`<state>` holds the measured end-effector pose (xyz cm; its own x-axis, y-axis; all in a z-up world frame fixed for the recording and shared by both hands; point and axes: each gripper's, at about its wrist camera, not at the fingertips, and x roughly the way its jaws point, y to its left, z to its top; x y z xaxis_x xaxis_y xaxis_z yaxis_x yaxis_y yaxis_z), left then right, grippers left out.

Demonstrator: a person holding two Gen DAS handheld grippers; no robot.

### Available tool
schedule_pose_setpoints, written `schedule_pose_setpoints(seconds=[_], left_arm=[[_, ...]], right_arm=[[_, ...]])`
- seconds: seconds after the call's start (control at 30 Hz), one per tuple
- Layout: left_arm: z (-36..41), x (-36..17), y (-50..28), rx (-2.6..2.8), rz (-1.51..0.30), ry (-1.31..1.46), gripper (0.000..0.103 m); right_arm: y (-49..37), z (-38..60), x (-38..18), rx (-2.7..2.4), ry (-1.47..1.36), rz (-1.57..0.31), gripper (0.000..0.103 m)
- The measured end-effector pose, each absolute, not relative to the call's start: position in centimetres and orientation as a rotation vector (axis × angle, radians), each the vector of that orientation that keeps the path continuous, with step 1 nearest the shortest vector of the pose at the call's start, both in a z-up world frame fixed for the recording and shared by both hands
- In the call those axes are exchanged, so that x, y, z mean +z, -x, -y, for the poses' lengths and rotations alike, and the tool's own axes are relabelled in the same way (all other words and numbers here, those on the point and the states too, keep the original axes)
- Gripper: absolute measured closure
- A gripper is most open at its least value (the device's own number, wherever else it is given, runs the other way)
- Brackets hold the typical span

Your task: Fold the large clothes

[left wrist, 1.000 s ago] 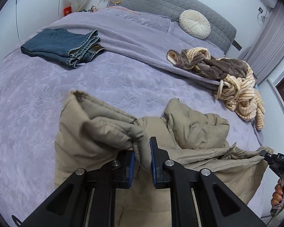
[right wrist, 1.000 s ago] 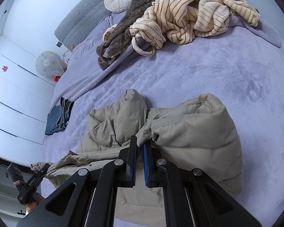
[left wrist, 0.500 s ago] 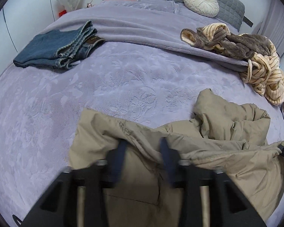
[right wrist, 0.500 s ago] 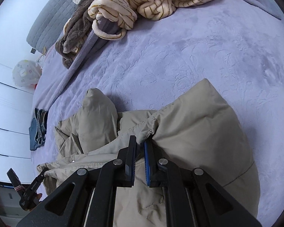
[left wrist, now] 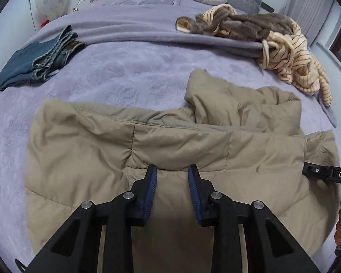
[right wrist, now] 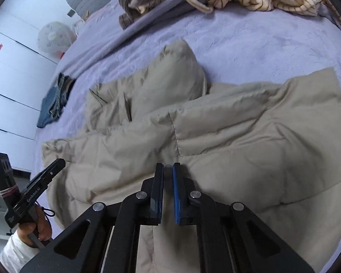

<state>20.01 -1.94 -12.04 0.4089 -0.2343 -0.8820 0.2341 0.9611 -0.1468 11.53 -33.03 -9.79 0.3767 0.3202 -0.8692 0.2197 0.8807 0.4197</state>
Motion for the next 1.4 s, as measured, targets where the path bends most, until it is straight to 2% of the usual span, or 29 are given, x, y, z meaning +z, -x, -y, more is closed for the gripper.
schedule_pose_setpoints(seconds=[0.03, 0.2, 0.4, 0.5, 0.63, 0.77, 0.93, 1.0, 1.03, 1.07, 1.13, 1.3, 1.33, 1.37, 1.4], left_arm=[[2.2, -12.9, -20.4, -0.279, -1.104, -0.003, 0.071], [3.5, -14.6, -23.5, -0.247, -1.100, -0.024, 0.071], [-0.5, -12.8, -24.3, -0.144, -1.033, -0.064, 0.071], [-4.2, -13.6, -25.0, -0.016, -1.027, -0.077, 0.071], [-7.6, -16.1, -26.4, 0.051, -1.096, 0.041, 0.070], [-6.9, -17.8, -27.6, 0.075, -1.123, 0.020, 0.070], [-7.2, -16.4, -27.5, 0.083, -1.140, 0.023, 0.070], [-7.5, -15.0, -26.6, 0.067, -1.133, 0.031, 0.069], [-7.7, -14.2, -25.9, 0.058, -1.129, 0.023, 0.052], [-7.8, -13.5, -25.1, 0.060, -1.121, 0.008, 0.028], [-8.0, -12.1, -23.2, 0.058, -1.094, -0.016, 0.012], [-8.3, -11.0, -18.8, 0.009, -1.140, -0.032, 0.012], [-8.2, -10.8, -17.9, 0.013, -1.145, -0.035, 0.002], [-8.1, -10.7, -16.9, 0.021, -1.150, -0.039, 0.000], [-7.9, -10.5, -16.0, 0.019, -1.155, -0.035, 0.000]], right_arm=[[-11.9, 33.2, -10.5, 0.053, -0.521, -1.194, 0.103], [-14.8, 34.6, -12.7, 0.036, -0.544, -1.188, 0.103], [-13.8, 37.1, -9.8, -0.007, -0.386, -1.167, 0.103], [-12.3, 40.7, -8.9, -0.153, -0.317, -1.146, 0.103], [-11.3, 45.0, -10.3, -0.248, -0.471, -1.135, 0.103], [-12.5, 45.6, -12.9, -0.278, -0.531, -1.155, 0.103], [-12.4, 46.0, -12.0, -0.320, -0.582, -1.158, 0.103], [-11.3, 46.0, -10.5, -0.312, -0.619, -1.134, 0.099], [-10.8, 46.0, -10.1, -0.307, -0.625, -1.122, 0.099], [-10.0, 45.9, -9.3, -0.306, -0.628, -1.103, 0.099], [-8.4, 45.7, -8.3, -0.298, -0.651, -1.081, 0.098], [-4.4, 44.6, -7.1, -0.255, -0.713, -1.083, 0.094], [-3.6, 44.3, -7.1, -0.249, -0.721, -1.086, 0.091], [-2.8, 44.0, -7.0, -0.242, -0.731, -1.090, 0.088], [-1.9, 43.6, -6.9, -0.234, -0.741, -1.096, 0.079]])
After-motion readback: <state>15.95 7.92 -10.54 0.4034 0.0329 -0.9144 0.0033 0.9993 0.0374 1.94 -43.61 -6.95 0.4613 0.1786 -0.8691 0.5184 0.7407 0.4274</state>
